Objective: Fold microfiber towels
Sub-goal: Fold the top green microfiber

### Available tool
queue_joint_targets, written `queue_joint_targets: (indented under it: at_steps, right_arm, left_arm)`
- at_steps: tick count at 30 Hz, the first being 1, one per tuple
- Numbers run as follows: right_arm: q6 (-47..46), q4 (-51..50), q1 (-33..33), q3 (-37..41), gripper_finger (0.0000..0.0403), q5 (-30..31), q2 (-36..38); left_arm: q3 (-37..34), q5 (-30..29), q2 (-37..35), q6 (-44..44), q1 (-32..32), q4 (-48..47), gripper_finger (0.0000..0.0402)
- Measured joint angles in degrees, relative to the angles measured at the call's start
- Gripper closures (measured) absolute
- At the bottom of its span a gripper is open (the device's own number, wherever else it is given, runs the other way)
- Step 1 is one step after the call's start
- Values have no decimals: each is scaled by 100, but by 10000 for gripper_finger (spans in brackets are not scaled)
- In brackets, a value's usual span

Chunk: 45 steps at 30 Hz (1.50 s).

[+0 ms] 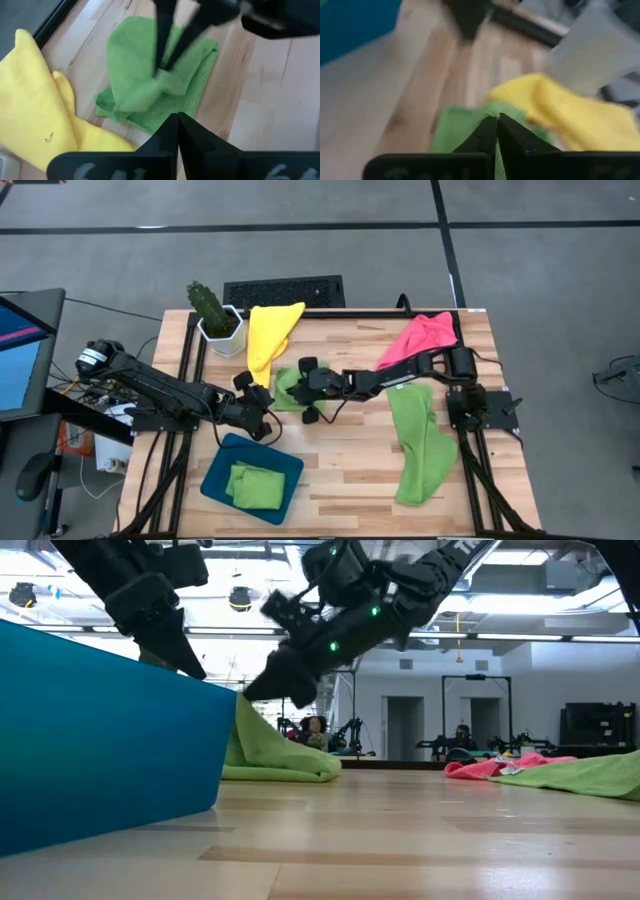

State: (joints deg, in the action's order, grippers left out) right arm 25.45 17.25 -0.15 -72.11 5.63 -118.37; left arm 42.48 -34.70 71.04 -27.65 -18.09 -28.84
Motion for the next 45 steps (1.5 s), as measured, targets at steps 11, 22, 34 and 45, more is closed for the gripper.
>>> queue_joint_targets:
  at_steps: [11, 22, 34, 45]
  right_arm:
    - [101, -161, 20, 0, 234, -105, 287]
    - [-875, -2216, 98, 306, 193, 48, 1372]
    - [-1196, -1783, 415, 877, 217, 496, 730]
    - [-1254, -1767, 414, 882, 242, 938, 553]
  left_arm:
    - [-100, -18, 32, -7, 93, 18, 401]
    - [-468, -159, -21, 1168, 488, 1300, 398]
    - [-376, 317, -157, 1265, 518, 1188, 348]
    - [-376, 657, -148, 1193, 518, 1018, 342]
